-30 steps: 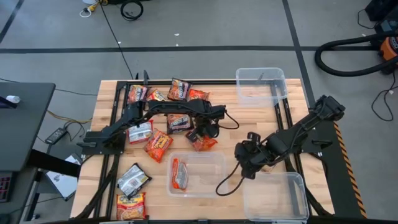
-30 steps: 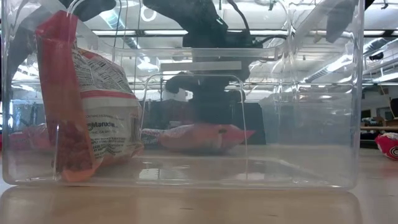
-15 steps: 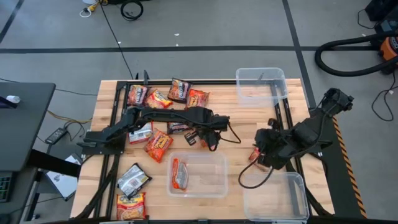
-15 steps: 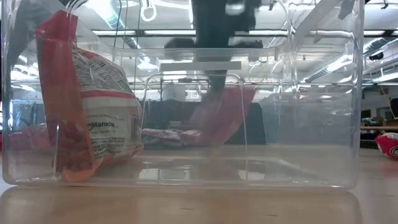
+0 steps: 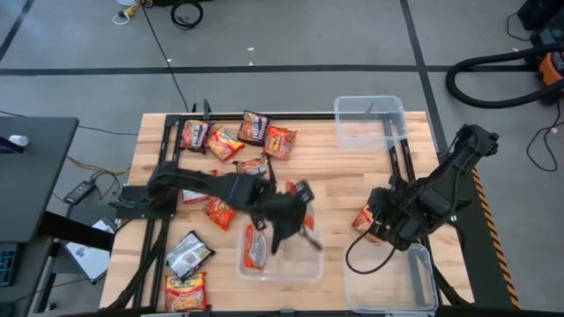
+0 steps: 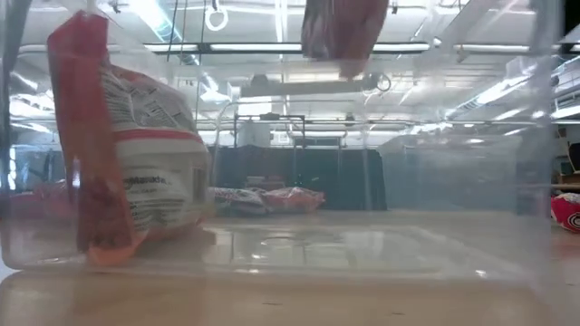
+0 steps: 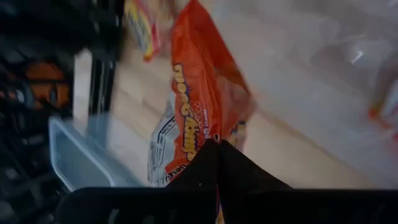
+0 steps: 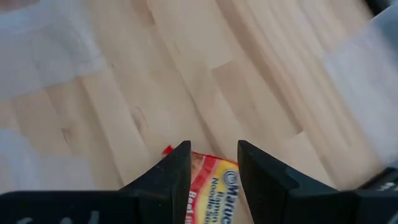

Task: Sort Maruchan noodles
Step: Put the orange noodle pack into the bottom left transparent bin

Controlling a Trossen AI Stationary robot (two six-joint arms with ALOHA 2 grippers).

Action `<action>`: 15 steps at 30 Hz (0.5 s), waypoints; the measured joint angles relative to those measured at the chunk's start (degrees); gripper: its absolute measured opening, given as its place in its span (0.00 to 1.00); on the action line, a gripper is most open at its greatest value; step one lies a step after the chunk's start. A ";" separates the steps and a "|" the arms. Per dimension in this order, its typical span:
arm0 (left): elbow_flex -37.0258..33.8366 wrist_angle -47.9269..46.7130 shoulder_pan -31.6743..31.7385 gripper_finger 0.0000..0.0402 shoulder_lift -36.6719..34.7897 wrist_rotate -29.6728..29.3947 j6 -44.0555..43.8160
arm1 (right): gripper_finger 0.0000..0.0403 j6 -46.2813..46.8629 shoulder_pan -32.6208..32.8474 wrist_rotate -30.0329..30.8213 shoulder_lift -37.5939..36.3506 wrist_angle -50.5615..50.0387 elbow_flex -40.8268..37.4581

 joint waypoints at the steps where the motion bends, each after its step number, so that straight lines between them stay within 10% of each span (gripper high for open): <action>1: -0.06 -0.11 -1.18 0.00 -0.40 0.03 -0.07 | 0.34 0.32 0.13 -0.12 0.00 0.98 -0.90; 15: -2.80 4.93 -5.51 0.00 -2.11 10.71 -6.56 | 0.34 1.48 0.15 -0.81 0.24 9.77 -3.50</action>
